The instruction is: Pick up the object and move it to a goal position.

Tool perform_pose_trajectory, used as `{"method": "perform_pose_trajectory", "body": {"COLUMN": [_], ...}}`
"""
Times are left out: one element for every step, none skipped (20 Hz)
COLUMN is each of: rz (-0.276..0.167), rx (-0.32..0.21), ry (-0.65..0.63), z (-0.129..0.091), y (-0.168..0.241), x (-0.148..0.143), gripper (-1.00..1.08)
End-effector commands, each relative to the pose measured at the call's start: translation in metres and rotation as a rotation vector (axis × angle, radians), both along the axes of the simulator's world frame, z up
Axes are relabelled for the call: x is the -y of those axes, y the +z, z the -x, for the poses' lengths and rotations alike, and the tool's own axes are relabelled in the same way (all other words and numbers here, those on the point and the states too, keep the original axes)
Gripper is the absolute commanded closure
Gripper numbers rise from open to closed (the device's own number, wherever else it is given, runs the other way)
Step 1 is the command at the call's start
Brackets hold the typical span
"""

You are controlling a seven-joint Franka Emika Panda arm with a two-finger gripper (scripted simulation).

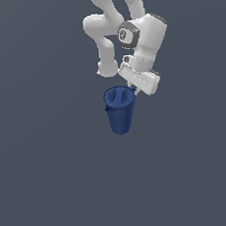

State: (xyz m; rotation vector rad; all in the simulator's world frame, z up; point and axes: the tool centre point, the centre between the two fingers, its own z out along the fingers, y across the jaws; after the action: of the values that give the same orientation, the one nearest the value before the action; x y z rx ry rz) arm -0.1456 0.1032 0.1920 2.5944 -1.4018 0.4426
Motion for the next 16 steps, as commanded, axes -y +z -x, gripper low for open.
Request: {"method": "perform_pose_trajectory", "body": {"rz": [0.000,0.000,0.000,0.000,0.000,0.000,0.001,0.001,0.002,0.002,0.003,0.003,0.004,0.004,0.004,0.005], "rx": [0.000,0.000,0.000,0.000,0.000,0.000,0.000,0.000,0.001,0.001,0.001,0.001,0.001,0.001,0.001,0.002], "ry": [0.000,0.000,0.000,0.000,0.000,0.000,-0.001,-0.001,-0.001,-0.001,-0.002,-0.002,-0.002,-0.002,-0.002,-0.003], "z": [0.000,0.000,-0.001,-0.001,-0.001,-0.002,-0.003,-0.004,-0.004,-0.005,-0.007,-0.008,-0.009,-0.011,-0.012,-0.014], "y": [0.000,0.001,0.002,0.004,0.006,0.009,0.012,0.015,0.020,0.024,0.029,0.034,0.040,0.046,0.052,0.059], "x": [0.000,-0.001,-0.002,-0.003,-0.005,-0.008,-0.011,-0.014,-0.018,-0.022,-0.026,-0.031,-0.036,-0.042,-0.048,-0.054], "gripper": [1.08,1.08,1.08,1.08,1.08,1.08,1.08,1.08,1.08,1.08,1.08,1.08,1.08,1.08,1.08,1.08]}}
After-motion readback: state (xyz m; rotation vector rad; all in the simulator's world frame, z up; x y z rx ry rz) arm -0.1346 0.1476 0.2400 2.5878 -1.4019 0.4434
